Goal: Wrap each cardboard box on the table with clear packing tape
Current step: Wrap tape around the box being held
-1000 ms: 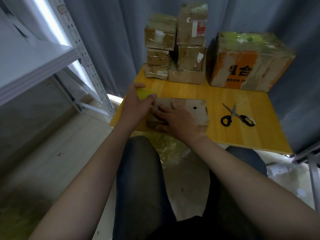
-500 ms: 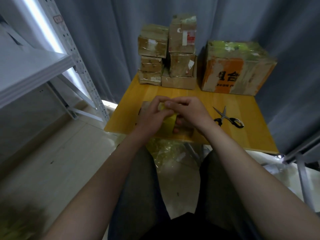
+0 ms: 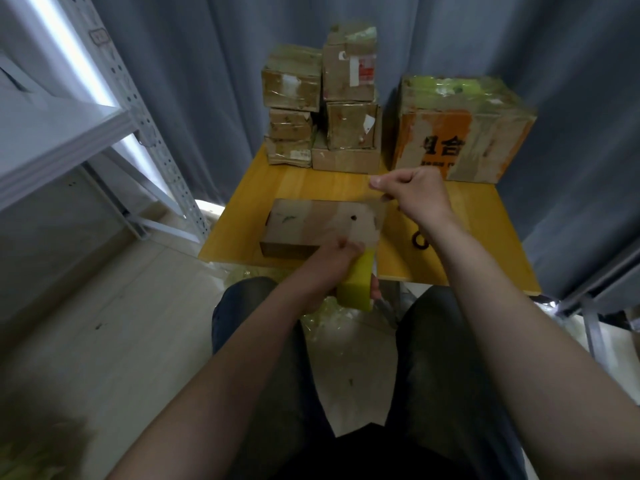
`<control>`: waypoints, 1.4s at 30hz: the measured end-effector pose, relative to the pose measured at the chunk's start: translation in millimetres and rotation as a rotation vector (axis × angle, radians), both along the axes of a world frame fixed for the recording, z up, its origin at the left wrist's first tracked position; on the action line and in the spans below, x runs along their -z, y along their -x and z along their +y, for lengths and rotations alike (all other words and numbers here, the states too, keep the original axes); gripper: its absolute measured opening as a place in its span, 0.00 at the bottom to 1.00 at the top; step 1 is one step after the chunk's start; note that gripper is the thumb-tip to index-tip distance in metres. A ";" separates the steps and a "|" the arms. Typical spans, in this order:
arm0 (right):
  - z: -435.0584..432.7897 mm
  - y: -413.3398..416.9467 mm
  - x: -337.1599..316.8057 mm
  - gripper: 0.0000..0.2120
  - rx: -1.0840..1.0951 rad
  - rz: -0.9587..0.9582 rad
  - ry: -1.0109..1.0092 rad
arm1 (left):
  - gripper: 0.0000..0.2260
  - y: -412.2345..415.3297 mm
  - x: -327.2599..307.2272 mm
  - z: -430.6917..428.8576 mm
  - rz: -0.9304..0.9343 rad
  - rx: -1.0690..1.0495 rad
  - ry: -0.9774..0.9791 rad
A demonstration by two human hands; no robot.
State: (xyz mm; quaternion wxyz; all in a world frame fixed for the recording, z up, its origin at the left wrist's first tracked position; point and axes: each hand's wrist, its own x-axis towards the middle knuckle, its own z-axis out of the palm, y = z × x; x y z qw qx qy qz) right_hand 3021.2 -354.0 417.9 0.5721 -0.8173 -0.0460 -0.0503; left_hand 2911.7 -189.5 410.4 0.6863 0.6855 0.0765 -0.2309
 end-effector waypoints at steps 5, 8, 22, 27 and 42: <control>0.8 -28.3 -1.7 0.07 -0.023 0.024 0.122 | 0.14 13.2 12.6 2.0 0.134 0.103 -0.051; 8.0 -42.2 3.1 0.08 -0.082 0.057 0.190 | 0.13 8.0 13.0 8.2 0.133 0.091 -0.091; 22.8 -61.7 44.8 0.06 -0.111 0.182 0.165 | 0.14 -5.0 37.1 4.5 0.166 -0.038 -0.187; 25.5 -61.7 50.3 0.04 -0.115 0.174 0.183 | 0.25 -4.4 52.2 0.7 0.088 -0.112 -0.273; 33.1 34.2 38.5 0.27 -0.309 -0.194 0.770 | 0.34 -3.8 49.9 -1.1 -0.210 0.018 -0.485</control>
